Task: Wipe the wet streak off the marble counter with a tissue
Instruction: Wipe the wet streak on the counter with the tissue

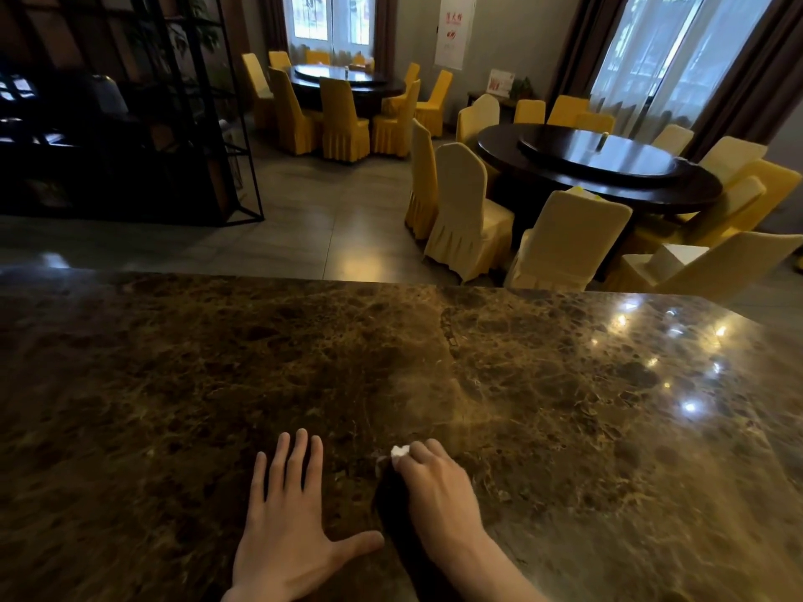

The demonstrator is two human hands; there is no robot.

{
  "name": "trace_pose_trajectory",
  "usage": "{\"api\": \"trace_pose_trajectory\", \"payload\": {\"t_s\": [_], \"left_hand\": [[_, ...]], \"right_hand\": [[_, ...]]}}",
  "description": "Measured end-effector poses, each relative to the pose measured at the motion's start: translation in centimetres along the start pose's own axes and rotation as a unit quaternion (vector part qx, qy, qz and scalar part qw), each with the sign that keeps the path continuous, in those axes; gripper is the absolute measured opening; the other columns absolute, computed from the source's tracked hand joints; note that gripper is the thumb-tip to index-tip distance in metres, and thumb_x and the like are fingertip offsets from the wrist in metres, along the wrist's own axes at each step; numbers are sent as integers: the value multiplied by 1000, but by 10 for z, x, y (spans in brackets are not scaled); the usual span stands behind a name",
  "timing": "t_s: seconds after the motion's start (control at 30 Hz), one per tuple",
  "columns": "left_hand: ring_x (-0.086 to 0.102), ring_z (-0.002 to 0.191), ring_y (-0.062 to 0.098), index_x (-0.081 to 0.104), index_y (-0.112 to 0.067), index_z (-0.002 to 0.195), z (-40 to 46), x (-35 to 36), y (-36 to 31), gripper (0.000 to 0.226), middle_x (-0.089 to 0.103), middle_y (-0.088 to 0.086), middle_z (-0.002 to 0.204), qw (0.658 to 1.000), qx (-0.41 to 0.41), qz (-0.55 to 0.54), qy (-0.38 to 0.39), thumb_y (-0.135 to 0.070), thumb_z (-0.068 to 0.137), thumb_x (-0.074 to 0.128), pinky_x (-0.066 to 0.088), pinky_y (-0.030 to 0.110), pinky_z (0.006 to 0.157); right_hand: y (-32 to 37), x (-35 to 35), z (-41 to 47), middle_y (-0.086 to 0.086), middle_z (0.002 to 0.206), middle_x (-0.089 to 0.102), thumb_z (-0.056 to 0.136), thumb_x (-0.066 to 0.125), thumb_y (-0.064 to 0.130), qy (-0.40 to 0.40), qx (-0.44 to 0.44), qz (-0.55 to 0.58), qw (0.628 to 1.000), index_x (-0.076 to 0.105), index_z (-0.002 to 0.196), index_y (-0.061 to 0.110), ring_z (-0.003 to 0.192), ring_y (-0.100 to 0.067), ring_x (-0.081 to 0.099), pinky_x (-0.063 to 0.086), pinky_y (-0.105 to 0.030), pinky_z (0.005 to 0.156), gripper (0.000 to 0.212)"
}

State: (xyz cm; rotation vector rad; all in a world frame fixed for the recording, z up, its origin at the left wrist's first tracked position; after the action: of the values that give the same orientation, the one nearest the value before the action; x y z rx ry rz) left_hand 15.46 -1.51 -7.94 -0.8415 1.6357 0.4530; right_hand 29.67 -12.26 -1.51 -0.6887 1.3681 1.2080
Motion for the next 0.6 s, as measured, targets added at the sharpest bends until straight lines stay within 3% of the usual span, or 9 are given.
{"api": "trace_pose_trajectory", "payload": {"t_s": [0.1, 0.23, 0.37, 0.47, 0.53, 0.6], "left_hand": [[-41, 151, 21, -33, -22, 155, 0, -1, 0, 153, -38, -2, 166, 1000, 5, -8, -6, -119, 43, 8, -19, 54, 129], [-41, 151, 21, -32, -22, 155, 0, -1, 1, 153, -38, -2, 167, 1000, 7, -13, -8, -119, 43, 9, -19, 54, 129], [-39, 153, 24, -34, -20, 153, -1, -3, -2, 152, -40, 1, 164, 1000, 5, 0, -9, -118, 44, 5, -21, 54, 128], [-38, 153, 25, -37, -20, 151, 0, 0, 0, 136, -38, 3, 167, 1000, 6, 23, -1, -107, 55, 4, -17, 55, 130], [-39, 152, 25, -38, -20, 151, 0, 1, 1, 134, -37, 5, 168, 999, 7, 34, 2, -101, 56, 12, -14, 55, 130], [-41, 151, 24, -38, -20, 152, 2, 2, 2, 140, -41, 3, 166, 1000, 3, 30, 7, -108, 56, 16, -18, 54, 129]], "right_hand": [[-36, -14, -14, 7, 89, 63, 92, 66, 17, -29, 75, -17, 997, 71, 98, 23, 87, -14, 56, 46, -26, 64, 10], [-67, -33, -26, 7, 86, 66, 87, 70, 2, -65, 179, 4, 982, 77, 98, 21, 84, -13, 58, 43, -23, 64, 23], [2, -23, -10, 10, 91, 64, 90, 70, 12, -59, 63, 69, 994, 75, 103, 29, 87, -8, 55, 41, -18, 69, 22], [50, 0, -1, 4, 98, 64, 94, 64, 18, -17, -13, 83, 996, 73, 111, 23, 95, -13, 54, 42, -21, 71, 20], [54, 10, 1, 0, 105, 63, 96, 59, 16, 24, -28, 64, 997, 70, 118, 17, 100, -16, 52, 50, -27, 75, 24], [42, 10, -3, 0, 104, 62, 94, 61, 17, 33, -37, 40, 998, 69, 117, 17, 99, -16, 52, 52, -30, 74, 24]]}}
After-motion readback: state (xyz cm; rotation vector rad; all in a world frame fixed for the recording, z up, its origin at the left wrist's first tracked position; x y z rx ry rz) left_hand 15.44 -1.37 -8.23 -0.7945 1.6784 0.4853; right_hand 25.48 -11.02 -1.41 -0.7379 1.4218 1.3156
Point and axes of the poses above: each hand's wrist, its own z-axis towards the middle knuckle, its own x-axis out of the palm, y = z × x, the point moved 7 cm from there along z, towards the middle knuckle
